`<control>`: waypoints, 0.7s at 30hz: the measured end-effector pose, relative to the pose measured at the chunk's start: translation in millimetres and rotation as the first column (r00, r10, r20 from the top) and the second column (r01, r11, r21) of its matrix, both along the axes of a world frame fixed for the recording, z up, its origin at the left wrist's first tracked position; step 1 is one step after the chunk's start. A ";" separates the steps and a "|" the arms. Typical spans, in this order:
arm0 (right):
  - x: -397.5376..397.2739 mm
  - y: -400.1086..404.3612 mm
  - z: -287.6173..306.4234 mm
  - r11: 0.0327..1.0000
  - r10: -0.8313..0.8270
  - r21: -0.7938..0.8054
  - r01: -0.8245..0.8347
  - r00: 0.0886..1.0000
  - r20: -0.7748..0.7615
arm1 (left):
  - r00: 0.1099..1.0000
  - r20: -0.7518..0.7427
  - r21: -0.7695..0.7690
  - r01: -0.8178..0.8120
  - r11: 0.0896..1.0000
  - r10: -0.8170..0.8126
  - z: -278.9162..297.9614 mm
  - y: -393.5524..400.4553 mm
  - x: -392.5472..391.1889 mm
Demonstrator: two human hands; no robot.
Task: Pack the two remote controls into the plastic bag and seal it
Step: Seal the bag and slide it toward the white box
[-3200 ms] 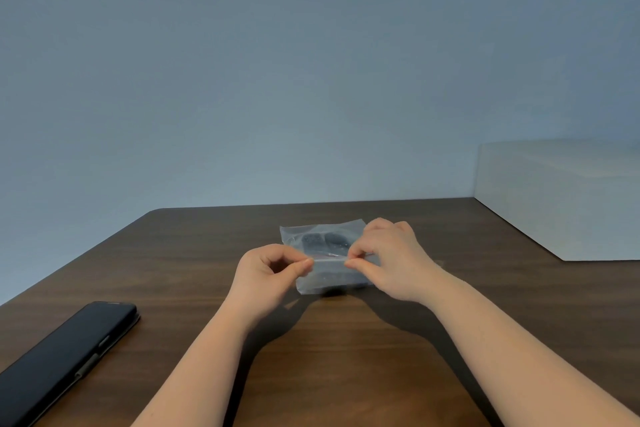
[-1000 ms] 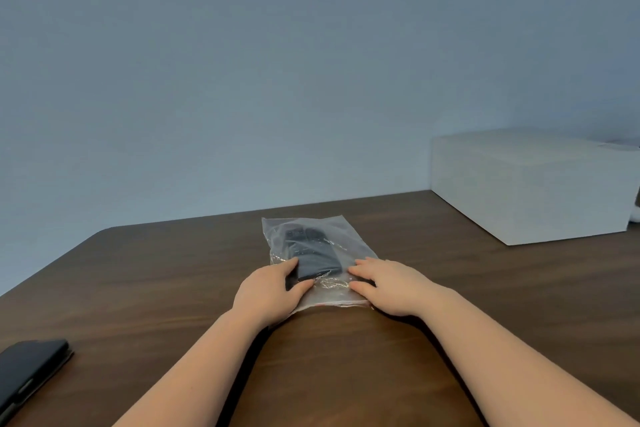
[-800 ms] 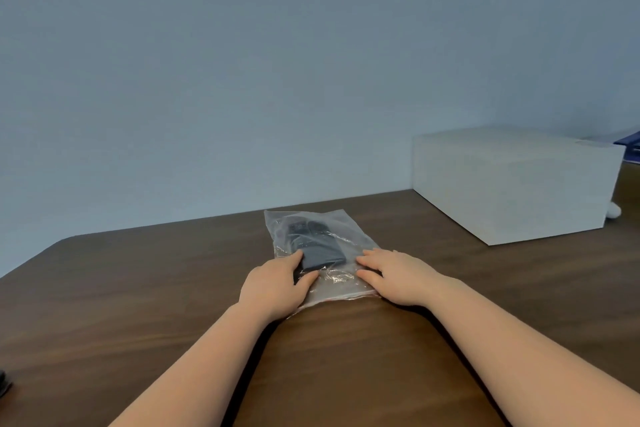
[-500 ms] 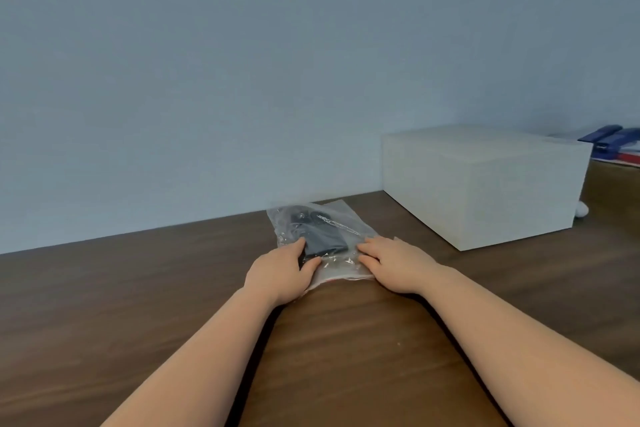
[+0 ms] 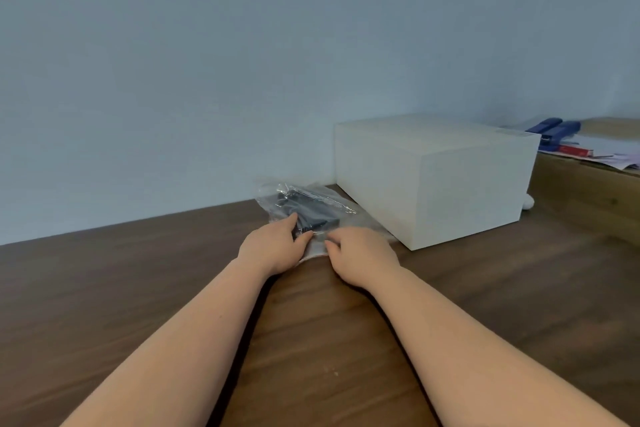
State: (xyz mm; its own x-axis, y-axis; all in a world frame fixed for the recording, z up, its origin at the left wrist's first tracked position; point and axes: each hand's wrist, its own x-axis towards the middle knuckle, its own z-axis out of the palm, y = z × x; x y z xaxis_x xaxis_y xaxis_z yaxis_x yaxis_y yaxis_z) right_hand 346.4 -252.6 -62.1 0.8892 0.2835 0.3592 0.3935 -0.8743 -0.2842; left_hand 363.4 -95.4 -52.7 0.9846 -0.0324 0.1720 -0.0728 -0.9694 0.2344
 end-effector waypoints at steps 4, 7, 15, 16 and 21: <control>5.3 -1.7 -4.3 1.000 -0.014 0.016 0.014 1.000 -0.022 | 1.000 -0.008 -0.004 0.029 1.000 -0.029 -1.7 -0.1 4.8; 6.1 -2.5 -4.5 1.000 -0.017 0.025 0.018 0.999 -0.028 | 0.999 -0.014 -0.020 0.046 0.999 -0.046 -3.2 1.9 5.4; 1.4 -3.7 -2.5 1.000 -0.005 -0.006 0.004 0.997 -0.073 | 0.996 0.052 -0.046 -0.069 0.997 0.072 -4.7 3.3 -12.3; -0.5 -3.9 -2.1 1.000 -0.008 -0.012 0.007 0.997 -0.080 | 0.993 0.083 -0.053 -0.076 0.996 0.081 -3.8 3.5 -14.4; -11.3 -6.1 -2.8 1.000 0.017 0.004 -0.017 0.998 -0.065 | 0.974 0.189 -0.097 -0.109 0.989 0.125 0.8 3.2 -32.4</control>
